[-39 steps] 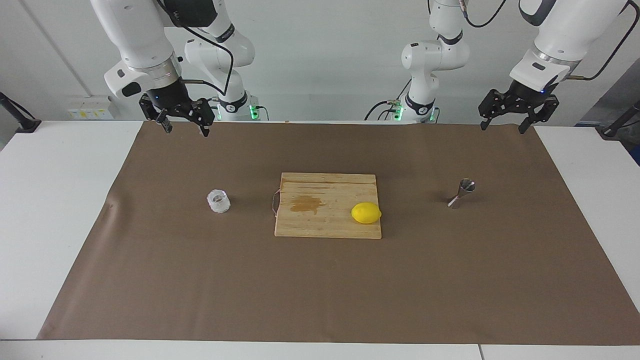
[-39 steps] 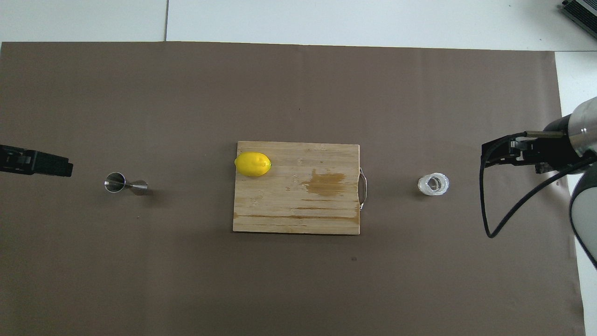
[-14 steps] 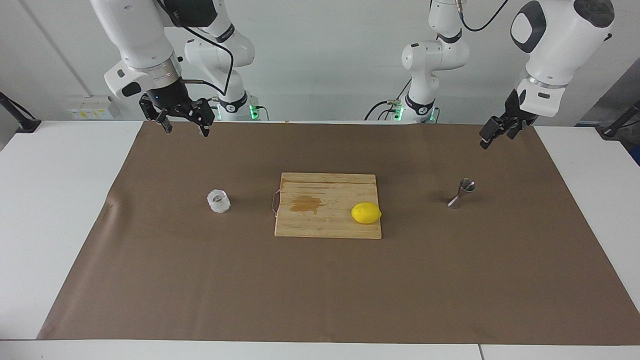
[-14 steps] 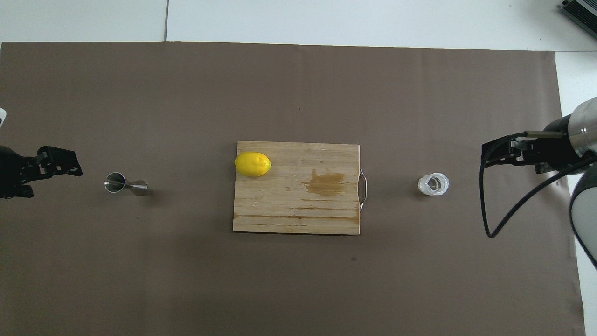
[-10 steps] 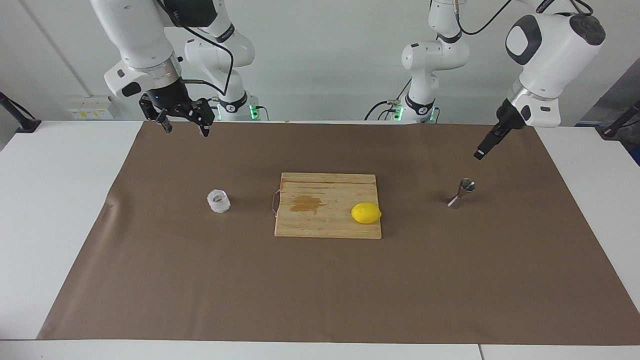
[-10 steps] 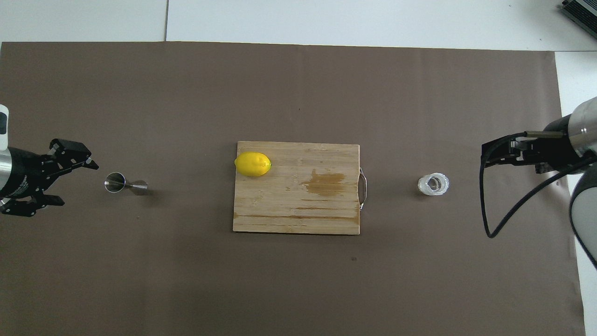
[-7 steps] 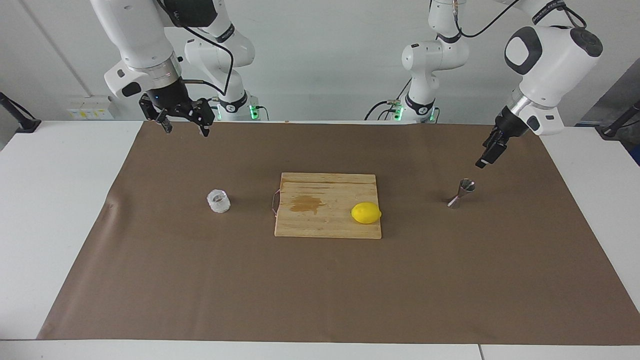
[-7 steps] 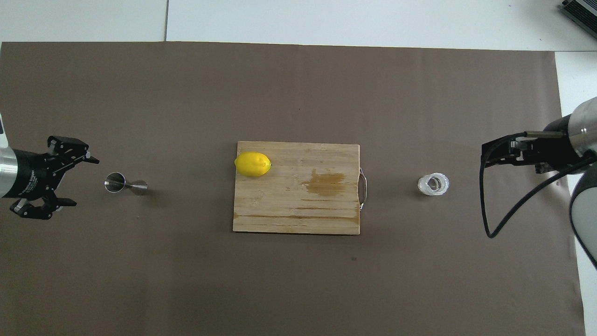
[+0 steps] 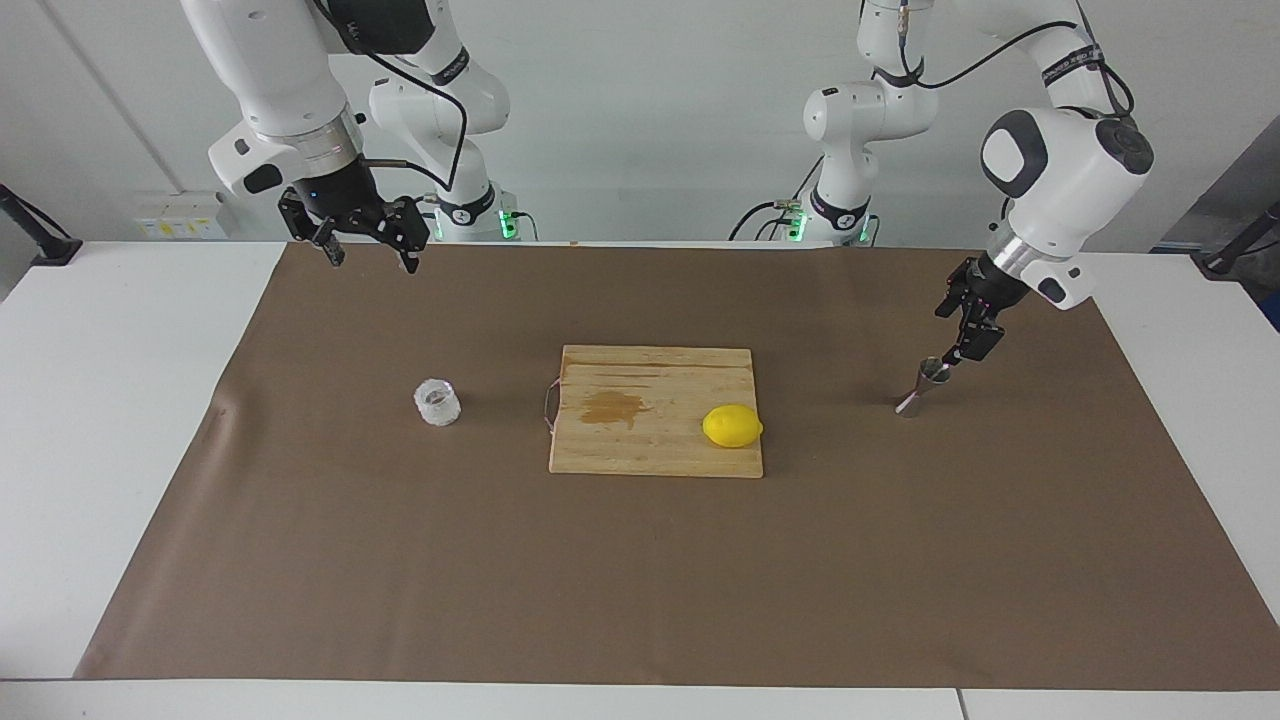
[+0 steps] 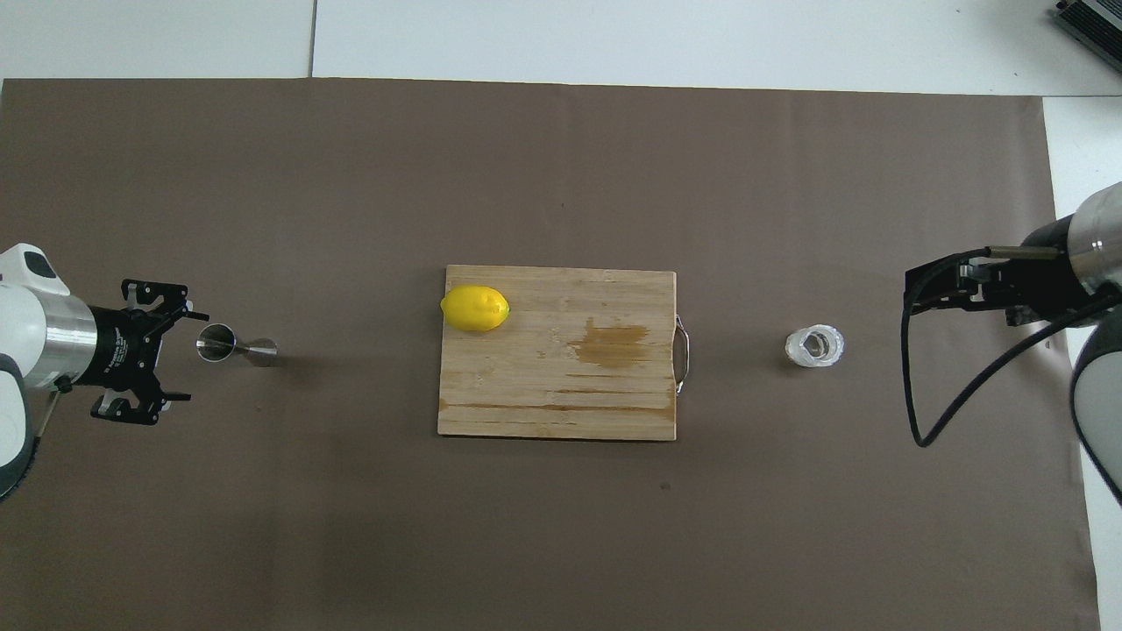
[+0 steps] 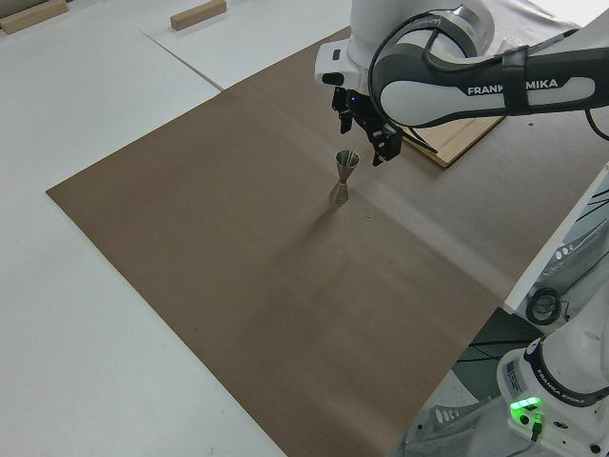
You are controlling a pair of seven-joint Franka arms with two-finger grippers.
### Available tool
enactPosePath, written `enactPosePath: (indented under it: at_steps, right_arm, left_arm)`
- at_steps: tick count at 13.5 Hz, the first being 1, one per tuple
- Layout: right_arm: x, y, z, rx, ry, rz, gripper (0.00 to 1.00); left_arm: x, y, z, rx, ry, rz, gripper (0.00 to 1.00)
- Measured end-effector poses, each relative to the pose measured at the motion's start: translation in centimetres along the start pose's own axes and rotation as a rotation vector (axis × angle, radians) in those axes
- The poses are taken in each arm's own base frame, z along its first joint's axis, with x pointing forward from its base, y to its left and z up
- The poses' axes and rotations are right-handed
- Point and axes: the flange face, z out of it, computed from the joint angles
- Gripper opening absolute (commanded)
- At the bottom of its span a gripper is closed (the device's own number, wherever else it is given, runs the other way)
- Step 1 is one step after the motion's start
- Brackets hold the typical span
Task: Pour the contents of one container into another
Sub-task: 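Open the left gripper and move it toward the small metal cup, then close the left gripper around the small metal cup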
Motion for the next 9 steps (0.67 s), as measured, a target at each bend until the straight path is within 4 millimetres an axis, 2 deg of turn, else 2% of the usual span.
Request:
enactPosePath:
  at_steps: [5,9]
  right_arm:
    - [0.0,0.0,0.0,0.0,0.0,0.0,1.0]
    - [0.0,0.0,0.0,0.0,0.0,0.0,1.0]
  left_arm:
    - [0.5,1.8,2.9,-0.05,0.018,-0.098,1.0]
    - [0.8,1.8,3.9,-0.056,0.021,-0.112,1.0]
